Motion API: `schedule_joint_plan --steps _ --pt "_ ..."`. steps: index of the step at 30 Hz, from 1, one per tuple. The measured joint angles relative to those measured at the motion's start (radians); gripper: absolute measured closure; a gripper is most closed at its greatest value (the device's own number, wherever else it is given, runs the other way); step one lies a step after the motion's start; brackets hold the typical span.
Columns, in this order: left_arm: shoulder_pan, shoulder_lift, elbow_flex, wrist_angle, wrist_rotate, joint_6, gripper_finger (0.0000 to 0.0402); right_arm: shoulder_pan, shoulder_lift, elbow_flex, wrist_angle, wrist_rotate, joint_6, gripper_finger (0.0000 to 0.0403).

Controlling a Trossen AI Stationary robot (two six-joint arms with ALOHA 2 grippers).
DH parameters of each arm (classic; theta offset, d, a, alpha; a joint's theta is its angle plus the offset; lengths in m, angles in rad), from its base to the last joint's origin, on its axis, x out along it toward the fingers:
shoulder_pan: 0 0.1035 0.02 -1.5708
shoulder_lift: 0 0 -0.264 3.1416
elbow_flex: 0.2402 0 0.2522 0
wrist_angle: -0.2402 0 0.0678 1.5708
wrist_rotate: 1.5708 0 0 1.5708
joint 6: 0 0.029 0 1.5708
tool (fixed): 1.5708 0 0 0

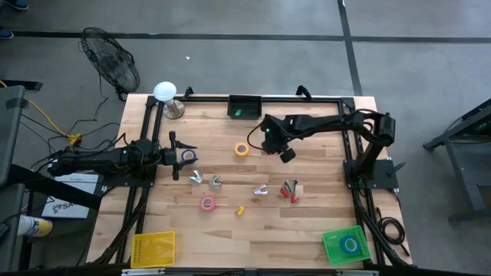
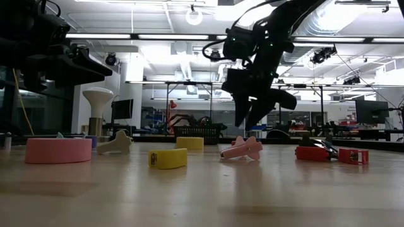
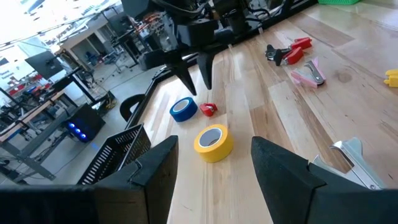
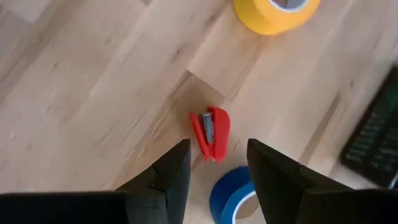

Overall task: Pick and place Stapler, Stapler remover, tape
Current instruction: Put the top red stapler into the black bin

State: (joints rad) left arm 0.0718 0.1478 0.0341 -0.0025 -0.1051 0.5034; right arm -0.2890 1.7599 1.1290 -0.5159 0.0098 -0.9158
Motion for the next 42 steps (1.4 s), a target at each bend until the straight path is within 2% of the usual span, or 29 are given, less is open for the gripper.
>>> schedule_joint_plan --steps 28,42 --pt "0.000 0.000 0.000 0.000 -0.001 0.000 0.0204 -0.050 0.102 0.001 0.063 -0.039 -0.034 0.0253" --pt "0.000 0.000 0.000 0.000 -0.003 0.000 0.0204 -0.058 0.110 0.001 0.044 -0.044 -0.030 0.0254"
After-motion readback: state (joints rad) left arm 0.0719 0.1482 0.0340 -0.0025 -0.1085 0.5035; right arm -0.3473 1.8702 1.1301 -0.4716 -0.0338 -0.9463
